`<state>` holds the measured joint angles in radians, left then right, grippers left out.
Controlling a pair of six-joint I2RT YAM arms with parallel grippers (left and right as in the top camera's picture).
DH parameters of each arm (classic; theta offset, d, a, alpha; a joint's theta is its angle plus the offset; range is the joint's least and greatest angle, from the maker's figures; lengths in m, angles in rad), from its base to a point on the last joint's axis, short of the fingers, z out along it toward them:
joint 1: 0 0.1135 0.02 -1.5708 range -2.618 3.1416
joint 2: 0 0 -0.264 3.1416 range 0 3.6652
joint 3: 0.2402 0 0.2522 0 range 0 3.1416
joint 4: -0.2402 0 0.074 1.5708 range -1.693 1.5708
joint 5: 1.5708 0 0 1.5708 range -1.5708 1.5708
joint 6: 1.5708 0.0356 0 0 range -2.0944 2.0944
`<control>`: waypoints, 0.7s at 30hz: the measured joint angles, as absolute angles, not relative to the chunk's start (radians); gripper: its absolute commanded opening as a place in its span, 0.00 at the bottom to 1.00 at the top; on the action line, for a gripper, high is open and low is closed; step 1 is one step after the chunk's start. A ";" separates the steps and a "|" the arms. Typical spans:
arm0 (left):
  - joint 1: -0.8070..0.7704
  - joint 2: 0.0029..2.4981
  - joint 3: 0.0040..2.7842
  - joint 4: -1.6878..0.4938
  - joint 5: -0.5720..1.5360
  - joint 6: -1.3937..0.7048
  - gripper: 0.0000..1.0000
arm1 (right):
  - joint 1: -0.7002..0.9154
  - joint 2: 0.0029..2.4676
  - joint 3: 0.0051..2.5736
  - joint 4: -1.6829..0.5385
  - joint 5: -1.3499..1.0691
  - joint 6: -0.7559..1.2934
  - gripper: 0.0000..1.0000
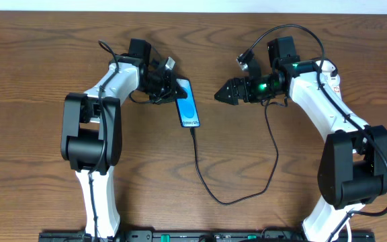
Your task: Plug charger to phone and switch on socket
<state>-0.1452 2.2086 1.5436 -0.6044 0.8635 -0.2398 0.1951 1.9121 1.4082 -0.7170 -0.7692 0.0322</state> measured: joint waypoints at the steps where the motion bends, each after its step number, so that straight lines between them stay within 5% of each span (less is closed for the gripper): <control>1: -0.145 2.209 1.544 -0.604 0.861 -0.242 0.08 | 0.195 1.912 1.408 -0.717 -0.769 0.032 0.99; 21: -0.145 2.209 1.544 -0.601 0.797 -0.258 0.17 | 0.195 1.912 1.408 -0.717 -0.769 0.032 0.99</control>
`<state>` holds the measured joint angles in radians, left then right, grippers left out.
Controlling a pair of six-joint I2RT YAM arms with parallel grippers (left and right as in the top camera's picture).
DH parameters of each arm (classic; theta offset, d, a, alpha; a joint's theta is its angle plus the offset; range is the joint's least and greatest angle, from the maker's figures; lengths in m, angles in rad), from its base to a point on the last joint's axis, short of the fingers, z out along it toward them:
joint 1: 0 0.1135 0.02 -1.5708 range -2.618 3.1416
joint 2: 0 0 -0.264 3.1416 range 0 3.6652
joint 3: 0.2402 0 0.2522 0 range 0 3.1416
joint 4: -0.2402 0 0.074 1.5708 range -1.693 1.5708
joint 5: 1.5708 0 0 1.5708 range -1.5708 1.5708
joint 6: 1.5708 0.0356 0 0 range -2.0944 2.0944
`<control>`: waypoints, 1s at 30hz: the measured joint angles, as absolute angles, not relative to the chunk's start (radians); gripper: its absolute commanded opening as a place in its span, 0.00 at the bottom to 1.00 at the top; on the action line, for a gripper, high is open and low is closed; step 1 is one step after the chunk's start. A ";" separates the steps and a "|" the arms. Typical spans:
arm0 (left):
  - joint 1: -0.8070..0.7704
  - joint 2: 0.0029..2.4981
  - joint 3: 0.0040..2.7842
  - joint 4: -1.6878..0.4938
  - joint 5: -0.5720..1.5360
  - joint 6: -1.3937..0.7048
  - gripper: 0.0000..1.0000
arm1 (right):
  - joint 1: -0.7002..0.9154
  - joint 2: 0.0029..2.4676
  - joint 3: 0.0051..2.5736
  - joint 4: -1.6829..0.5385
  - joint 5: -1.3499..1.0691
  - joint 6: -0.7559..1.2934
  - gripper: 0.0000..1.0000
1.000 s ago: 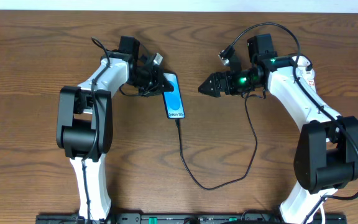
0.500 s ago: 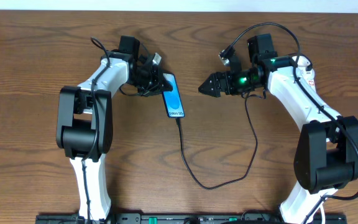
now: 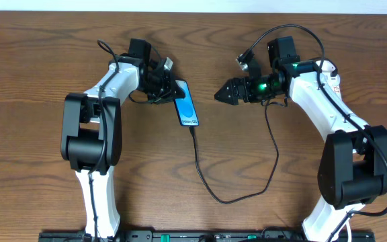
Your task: Plug charger to phone and switch on socket
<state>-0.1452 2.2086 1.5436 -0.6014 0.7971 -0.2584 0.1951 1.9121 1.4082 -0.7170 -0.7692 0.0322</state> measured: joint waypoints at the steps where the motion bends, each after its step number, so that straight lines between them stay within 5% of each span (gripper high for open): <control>1: -0.145 2.209 1.544 -0.601 0.797 -0.258 0.17 | 0.195 1.912 1.408 -0.717 -0.769 0.032 0.99; 30: -0.145 2.209 1.544 -0.601 0.775 -0.258 0.36 | 0.195 1.912 1.408 -0.717 -0.764 0.032 0.99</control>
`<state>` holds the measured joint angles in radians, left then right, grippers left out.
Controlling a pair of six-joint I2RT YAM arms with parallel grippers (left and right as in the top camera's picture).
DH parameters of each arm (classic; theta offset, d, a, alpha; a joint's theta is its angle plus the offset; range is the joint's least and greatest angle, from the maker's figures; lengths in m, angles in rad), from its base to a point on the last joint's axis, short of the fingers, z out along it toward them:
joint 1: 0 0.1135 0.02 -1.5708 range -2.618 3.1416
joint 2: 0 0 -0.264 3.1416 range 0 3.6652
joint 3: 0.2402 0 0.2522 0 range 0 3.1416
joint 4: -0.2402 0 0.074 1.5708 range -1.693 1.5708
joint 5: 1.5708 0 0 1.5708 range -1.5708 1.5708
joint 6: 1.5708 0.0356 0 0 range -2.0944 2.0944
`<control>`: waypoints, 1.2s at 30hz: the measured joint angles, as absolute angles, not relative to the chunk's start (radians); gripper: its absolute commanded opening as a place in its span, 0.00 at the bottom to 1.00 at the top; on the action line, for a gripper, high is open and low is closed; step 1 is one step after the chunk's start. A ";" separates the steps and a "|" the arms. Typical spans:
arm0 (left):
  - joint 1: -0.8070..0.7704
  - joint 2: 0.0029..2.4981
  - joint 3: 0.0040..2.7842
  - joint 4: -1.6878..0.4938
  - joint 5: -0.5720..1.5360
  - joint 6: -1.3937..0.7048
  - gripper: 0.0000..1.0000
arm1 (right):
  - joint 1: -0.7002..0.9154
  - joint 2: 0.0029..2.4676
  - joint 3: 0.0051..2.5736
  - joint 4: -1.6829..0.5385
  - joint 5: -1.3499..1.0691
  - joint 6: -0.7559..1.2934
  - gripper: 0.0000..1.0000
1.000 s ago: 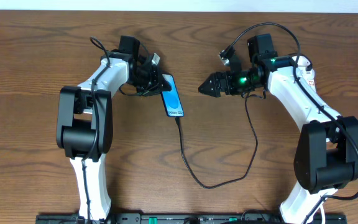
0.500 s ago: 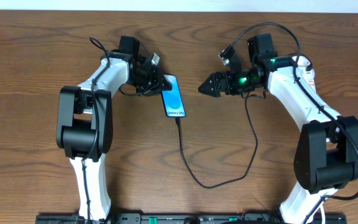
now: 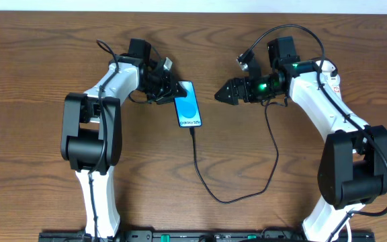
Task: Plug charger to phone and switch on socket
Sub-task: 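Open both grippers and withdraw them from the phone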
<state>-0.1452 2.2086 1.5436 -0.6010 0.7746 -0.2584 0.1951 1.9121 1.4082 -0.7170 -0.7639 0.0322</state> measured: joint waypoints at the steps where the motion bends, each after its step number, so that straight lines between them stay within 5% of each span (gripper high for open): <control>1: -0.145 2.209 1.544 -0.601 0.775 -0.258 0.36 | 0.195 1.912 1.408 -0.717 -0.763 0.032 0.99; 31: -0.121 2.209 1.554 -0.623 0.680 -0.258 0.36 | 0.195 1.912 1.408 -0.734 -0.751 0.032 0.99; 36: -0.085 2.163 1.570 -0.669 0.673 -0.258 0.36 | 0.195 1.912 1.408 -0.734 -0.739 0.032 0.92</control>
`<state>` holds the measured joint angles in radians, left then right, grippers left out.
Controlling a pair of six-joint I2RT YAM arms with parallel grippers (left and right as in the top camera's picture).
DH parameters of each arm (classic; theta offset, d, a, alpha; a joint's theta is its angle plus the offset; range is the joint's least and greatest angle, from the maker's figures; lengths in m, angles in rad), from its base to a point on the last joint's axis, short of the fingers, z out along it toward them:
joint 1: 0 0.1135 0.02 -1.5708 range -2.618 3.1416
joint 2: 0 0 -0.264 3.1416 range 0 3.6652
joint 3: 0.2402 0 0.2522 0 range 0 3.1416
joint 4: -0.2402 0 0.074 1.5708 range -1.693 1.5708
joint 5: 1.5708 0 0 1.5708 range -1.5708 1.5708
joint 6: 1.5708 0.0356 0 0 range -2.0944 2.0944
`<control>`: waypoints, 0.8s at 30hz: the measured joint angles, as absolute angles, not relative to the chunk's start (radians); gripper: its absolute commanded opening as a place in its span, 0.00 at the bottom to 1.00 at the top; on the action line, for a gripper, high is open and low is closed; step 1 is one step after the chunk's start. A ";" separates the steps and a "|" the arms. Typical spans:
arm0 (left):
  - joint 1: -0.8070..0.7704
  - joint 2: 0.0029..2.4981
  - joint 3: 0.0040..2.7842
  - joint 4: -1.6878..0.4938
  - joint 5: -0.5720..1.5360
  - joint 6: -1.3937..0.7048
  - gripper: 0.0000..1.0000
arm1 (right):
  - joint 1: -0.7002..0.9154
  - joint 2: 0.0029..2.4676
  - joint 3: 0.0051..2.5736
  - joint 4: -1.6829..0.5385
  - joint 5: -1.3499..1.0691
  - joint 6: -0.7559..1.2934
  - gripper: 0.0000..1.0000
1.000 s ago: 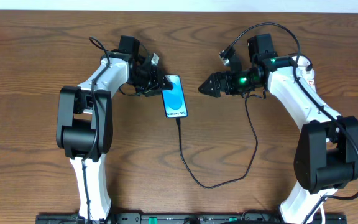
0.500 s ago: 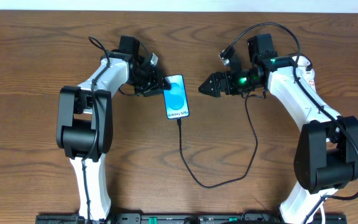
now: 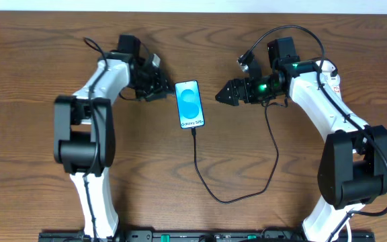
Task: Plug charger to phone and switch on socket
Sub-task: 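Open both grippers and withdraw them from the phone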
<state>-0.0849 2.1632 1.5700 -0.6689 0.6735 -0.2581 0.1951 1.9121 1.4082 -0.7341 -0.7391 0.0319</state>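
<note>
The phone (image 3: 189,104) lies flat on the wooden table (image 3: 46,168), its blue screen lit and facing up. A black charger cable (image 3: 210,191) is plugged into its lower end, loops down and right, then climbs under the right arm, where its far end is hidden. No socket shows. My left gripper (image 3: 160,90) is a short way left of the phone's top corner, apart from it and open. My right gripper (image 3: 219,96) points left at the phone's right side with its fingers together, a small gap away.
Both arm bases stand at the table's front edge, with a black rail (image 3: 193,236) between them. The right arm's own black cable (image 3: 294,30) arches over its wrist. A pale strip runs along the table's far edge.
My left gripper, which was at the phone's upper left corner, has let go and now sits further left. The phone has turned straighter and lies flat. The right arm has not moved.
My left gripper held the phone's upper left corner, with the phone slanted and the cable in its lower end. Then the phone looked narrower, tipped on its edge. Then it showed wider and straighter. Now it lies flat, released, while the right gripper stayed still beside it.
</note>
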 measured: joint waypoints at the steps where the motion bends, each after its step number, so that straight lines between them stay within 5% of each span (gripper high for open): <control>1: -0.079 2.143 1.570 -0.676 0.673 -0.258 0.36 | 0.195 1.912 1.408 -0.734 -0.737 0.032 0.89; 5: -0.065 2.014 1.571 -0.691 0.673 -0.258 0.37 | 0.195 1.912 1.408 -0.734 -0.731 0.031 0.65; 10: -0.064 1.810 1.582 -0.690 0.673 -0.260 0.58 | 0.194 1.912 1.408 -0.735 -0.727 0.023 0.43; 16: -0.064 1.639 1.600 -0.688 0.674 -0.258 0.70 | 0.161 1.896 1.408 -0.761 -0.724 0.019 0.07; 19: -0.064 1.604 1.600 -0.689 0.674 -0.257 0.89 | 0.121 1.848 1.408 -0.779 -0.721 0.024 0.01; 24: -0.064 1.596 1.599 -0.699 0.674 -0.258 0.91 | 0.015 1.713 1.408 -0.853 -0.667 0.036 0.01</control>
<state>-0.0635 1.5959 1.5993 -0.6987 0.6739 -0.2577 0.0147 1.7126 1.4082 -0.8532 -0.6666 0.0364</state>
